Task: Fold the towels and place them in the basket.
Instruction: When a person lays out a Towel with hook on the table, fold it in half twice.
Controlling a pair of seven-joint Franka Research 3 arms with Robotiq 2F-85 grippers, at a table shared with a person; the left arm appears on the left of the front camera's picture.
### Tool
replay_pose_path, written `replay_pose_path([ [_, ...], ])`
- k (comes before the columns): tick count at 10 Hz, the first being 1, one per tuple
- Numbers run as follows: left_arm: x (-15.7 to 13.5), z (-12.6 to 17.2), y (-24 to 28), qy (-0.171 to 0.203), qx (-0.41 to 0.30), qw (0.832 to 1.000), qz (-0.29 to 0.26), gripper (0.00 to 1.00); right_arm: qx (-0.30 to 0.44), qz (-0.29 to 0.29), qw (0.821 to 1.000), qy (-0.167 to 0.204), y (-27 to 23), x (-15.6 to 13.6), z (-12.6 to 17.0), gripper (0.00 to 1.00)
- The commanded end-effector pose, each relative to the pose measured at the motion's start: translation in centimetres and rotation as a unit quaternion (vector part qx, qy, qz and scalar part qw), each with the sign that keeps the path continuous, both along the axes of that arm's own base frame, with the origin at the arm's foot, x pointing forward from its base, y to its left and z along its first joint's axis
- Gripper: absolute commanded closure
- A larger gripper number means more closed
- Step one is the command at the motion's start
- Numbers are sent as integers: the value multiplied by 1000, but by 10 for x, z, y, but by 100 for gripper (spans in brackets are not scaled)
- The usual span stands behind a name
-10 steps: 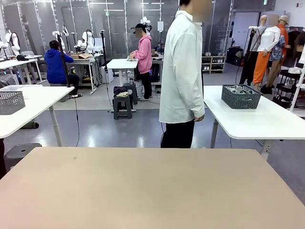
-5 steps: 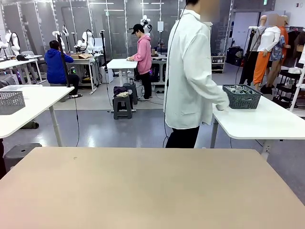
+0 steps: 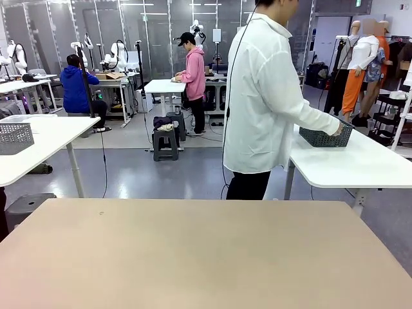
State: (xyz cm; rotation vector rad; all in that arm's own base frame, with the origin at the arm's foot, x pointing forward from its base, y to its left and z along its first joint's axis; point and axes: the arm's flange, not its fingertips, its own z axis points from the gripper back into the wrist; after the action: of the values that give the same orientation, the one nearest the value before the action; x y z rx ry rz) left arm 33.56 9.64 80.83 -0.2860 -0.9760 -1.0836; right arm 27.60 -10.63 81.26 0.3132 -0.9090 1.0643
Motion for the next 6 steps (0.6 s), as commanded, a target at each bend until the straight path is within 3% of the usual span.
replay_pose_path([
  [1,0,0,0,0,0,1000,0,0,0,0,1000,0,-1,0,0,0],
  [6,-2,-2,0,65,23,998,-4,0,-30,20,998,45,4,3,-4,0],
])
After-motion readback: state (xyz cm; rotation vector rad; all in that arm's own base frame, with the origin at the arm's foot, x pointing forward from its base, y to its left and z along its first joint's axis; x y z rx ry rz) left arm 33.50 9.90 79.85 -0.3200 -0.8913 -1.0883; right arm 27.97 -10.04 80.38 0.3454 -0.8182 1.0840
